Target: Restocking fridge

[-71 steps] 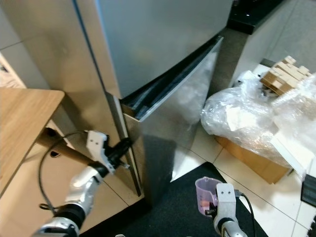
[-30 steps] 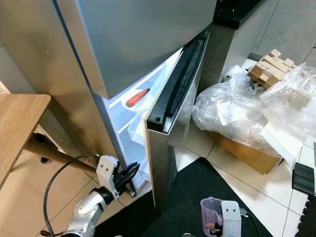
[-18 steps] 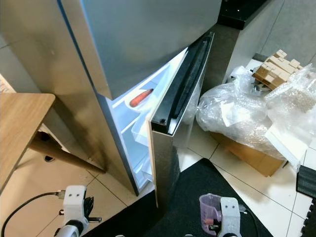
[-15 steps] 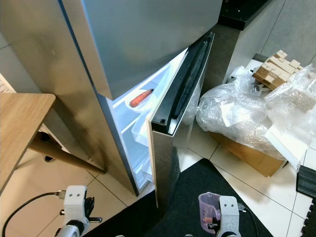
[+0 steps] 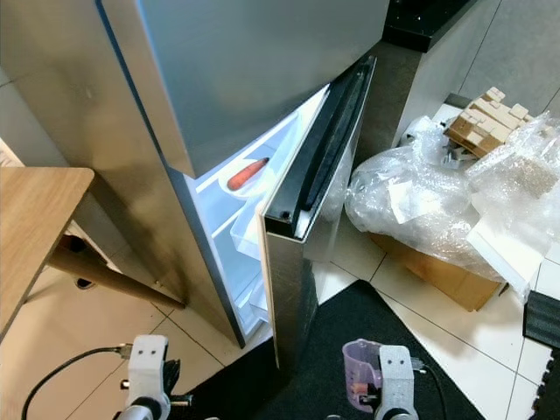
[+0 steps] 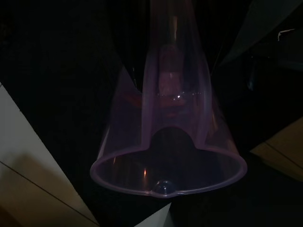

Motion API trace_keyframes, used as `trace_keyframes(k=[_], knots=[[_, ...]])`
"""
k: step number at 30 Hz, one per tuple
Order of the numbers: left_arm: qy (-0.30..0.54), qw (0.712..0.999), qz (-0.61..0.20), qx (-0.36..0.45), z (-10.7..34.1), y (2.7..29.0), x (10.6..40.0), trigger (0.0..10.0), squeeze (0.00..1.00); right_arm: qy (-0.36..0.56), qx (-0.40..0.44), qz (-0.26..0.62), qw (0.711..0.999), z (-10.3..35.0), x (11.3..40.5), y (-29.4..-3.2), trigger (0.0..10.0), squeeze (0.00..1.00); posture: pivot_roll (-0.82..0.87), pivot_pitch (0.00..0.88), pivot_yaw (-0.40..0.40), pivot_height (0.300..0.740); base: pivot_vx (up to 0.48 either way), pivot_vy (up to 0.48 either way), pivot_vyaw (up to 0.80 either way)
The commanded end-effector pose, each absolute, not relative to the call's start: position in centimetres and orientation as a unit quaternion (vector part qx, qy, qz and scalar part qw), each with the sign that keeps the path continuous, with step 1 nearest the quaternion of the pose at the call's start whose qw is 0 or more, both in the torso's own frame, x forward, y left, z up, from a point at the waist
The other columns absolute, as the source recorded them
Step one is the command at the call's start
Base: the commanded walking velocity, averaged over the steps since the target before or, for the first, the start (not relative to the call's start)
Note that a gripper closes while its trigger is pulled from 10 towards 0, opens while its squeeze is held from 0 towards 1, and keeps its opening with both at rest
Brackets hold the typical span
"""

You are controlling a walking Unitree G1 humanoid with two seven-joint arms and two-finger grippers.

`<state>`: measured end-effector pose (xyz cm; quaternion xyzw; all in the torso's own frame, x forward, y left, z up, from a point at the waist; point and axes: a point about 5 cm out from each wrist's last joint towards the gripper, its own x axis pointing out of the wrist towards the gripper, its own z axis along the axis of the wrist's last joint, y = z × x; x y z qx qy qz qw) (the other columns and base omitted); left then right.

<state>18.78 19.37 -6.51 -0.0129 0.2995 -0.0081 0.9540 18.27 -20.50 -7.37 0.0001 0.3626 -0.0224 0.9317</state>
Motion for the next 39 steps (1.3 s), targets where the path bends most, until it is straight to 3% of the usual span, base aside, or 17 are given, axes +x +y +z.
trace_keyframes(k=[1,19,39], knots=[[0.321,0.947,-0.010,-0.016,-7.13,19.22,17.89,10.0,0.00,0.367,0.003,-0.028,0.930,-7.56,17.87,-20.51,10.0,0.00,-0.13,0.144,0.024,0.740,0.000,0.000,0.00],[0.332,0.943,-0.017,-0.011,-7.43,19.50,17.31,10.0,0.00,0.372,-0.002,-0.029,0.928,-7.49,17.92,-21.07,10.0,0.00,-0.13,0.131,0.021,0.740,-0.394,0.000,0.00],[0.336,0.942,-0.027,-0.009,-7.44,18.93,17.61,10.0,0.00,0.370,-0.007,-0.019,0.929,-7.47,18.05,-20.77,10.0,0.00,-0.12,0.123,0.011,0.740,0.000,0.000,0.00]])
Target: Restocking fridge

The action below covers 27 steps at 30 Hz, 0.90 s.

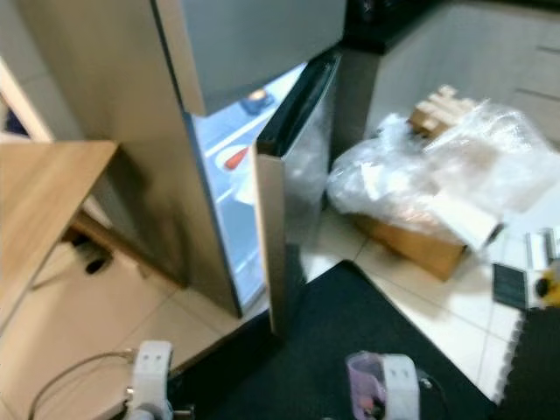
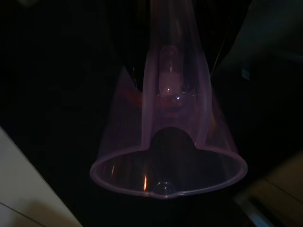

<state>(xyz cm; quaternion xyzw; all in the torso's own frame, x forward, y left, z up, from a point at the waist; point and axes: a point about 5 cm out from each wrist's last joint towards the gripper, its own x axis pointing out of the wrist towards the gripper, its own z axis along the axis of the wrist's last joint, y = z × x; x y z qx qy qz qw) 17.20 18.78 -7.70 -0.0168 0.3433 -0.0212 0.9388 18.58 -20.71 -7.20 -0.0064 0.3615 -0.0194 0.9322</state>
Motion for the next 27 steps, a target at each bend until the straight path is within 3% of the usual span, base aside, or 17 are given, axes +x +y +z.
trace_keyframes(k=[1,18,27], knots=[[0.335,0.942,-0.026,-0.009,-7.4,19.0,17.6,10.0,0.00,0.370,-0.007,-0.019,0.929,-7.5,18.0,-20.7,10.0,0.00,-0.12,0.125,0.009,0.740,0.000,0.000,0.00],[0.305,0.952,-0.018,0.005,-7.0,19.1,17.5,10.0,0.00,0.367,-0.007,-0.006,0.930,-7.4,18.3,-20.2,10.0,0.00,-0.10,0.116,0.000,0.740,0.000,0.000,0.00],[0.277,0.961,-0.025,-0.001,-6.5,18.2,18.2,10.0,0.00,0.362,-0.006,-0.003,0.932,-7.2,18.8,-20.1,10.0,0.00,-0.10,0.110,-0.010,0.740,0.445,0.000,0.00]])
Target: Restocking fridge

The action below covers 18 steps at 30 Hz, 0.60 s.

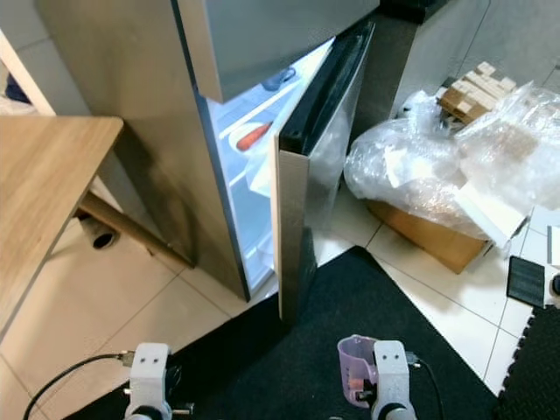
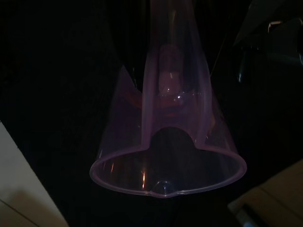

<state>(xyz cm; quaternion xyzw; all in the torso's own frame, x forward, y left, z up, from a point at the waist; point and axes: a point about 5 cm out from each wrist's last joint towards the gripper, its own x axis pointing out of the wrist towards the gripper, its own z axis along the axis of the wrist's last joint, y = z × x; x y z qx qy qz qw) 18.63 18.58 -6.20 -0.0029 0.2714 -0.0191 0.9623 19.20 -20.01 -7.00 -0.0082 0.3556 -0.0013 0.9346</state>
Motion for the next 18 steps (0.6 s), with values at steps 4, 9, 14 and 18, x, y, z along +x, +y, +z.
trace_keyframes(k=[4,9,14,18], knots=[[0.273,0.962,-0.022,-0.001,-6.31,18.11,18.46,10.0,0.00,0.362,-0.007,-0.003,0.932,-7.15,18.94,-20.06,10.0,0.00,-0.09,0.107,-0.008,0.740,0.455,0.000,0.00],[0.261,0.965,-0.022,-0.003,-6.02,17.98,18.84,10.0,0.00,0.362,-0.004,-0.008,0.932,-7.16,18.96,-20.02,10.0,0.00,-0.10,0.102,-0.005,0.740,0.200,0.000,0.00],[0.253,0.967,-0.027,0.002,-5.85,17.93,18.97,10.0,0.00,0.362,-0.002,-0.011,0.932,-7.24,18.77,-20.05,10.0,0.00,-0.10,0.099,-0.001,0.740,0.000,0.000,0.00],[0.253,0.967,-0.036,0.007,-5.86,17.92,18.91,10.0,0.00,0.364,0.000,-0.018,0.931,-7.37,18.40,-20.24,10.0,0.00,-0.10,0.099,0.005,0.740,0.000,0.000,0.00]])
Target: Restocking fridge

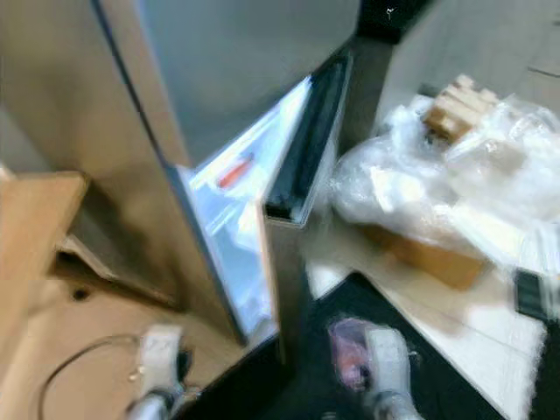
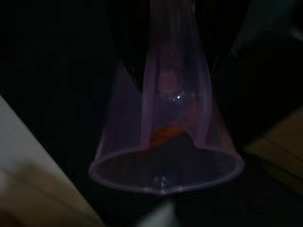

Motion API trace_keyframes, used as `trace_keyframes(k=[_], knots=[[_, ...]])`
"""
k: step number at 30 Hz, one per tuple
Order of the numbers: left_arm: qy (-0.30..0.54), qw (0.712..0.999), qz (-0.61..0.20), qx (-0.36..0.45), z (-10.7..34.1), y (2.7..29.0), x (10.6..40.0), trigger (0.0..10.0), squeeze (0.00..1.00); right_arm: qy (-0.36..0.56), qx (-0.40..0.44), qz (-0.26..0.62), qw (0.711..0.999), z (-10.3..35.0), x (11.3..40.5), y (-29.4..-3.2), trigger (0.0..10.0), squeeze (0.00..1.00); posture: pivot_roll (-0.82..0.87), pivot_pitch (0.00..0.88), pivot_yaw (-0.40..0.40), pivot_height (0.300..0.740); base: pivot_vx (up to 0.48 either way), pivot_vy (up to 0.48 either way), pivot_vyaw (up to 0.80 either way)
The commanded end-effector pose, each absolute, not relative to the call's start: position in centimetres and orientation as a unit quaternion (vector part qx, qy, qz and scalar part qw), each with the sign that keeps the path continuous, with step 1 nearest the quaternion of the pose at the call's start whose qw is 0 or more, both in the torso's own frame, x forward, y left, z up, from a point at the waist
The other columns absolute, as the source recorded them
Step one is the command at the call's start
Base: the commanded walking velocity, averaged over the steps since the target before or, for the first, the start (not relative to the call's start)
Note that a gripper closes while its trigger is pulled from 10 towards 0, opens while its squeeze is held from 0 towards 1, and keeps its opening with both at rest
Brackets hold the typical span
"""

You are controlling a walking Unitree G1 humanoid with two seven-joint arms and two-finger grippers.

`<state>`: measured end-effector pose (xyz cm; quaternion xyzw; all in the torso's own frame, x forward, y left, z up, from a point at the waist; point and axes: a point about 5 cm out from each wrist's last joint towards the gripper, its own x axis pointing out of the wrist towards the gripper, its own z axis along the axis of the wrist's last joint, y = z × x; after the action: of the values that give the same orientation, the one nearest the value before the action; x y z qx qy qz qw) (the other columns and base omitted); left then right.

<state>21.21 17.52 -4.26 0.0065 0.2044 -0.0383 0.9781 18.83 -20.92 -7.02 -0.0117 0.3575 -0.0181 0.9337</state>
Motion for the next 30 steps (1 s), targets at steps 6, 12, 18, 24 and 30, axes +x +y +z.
trace_keyframes(k=[6,12,18,24,30], knots=[[0.255,0.965,-0.057,0.014,-5.94,17.75,18.75,10.0,0.00,0.368,0.002,-0.024,0.930,-7.55,17.95,-20.44,10.0,0.00,-0.10,0.101,0.009,0.740,0.000,0.000,0.00],[0.256,0.964,-0.062,0.014,-5.97,17.59,18.81,10.0,0.00,0.369,0.003,-0.026,0.929,-7.63,17.78,-20.42,10.0,0.00,-0.10,0.101,0.013,0.740,0.000,0.000,0.00],[0.257,0.964,-0.066,0.017,-5.96,17.40,18.98,10.0,0.00,0.369,0.005,-0.028,0.929,-7.60,17.86,-20.42,10.0,0.00,-0.10,0.098,0.011,0.740,0.000,-0.240,0.00],[0.255,0.965,-0.057,0.014,-5.97,17.19,19.06,10.0,0.00,0.367,0.002,-0.028,0.930,-7.49,18.01,-20.66,10.0,0.00,-0.11,0.098,0.004,0.740,0.000,-0.480,0.00],[0.232,0.972,-0.014,0.011,-5.53,17.61,19.43,10.0,0.00,0.366,-0.003,-0.027,0.930,-7.39,18.11,-20.93,10.0,0.00,-0.11,0.100,-0.006,0.740,0.000,0.000,0.00]])
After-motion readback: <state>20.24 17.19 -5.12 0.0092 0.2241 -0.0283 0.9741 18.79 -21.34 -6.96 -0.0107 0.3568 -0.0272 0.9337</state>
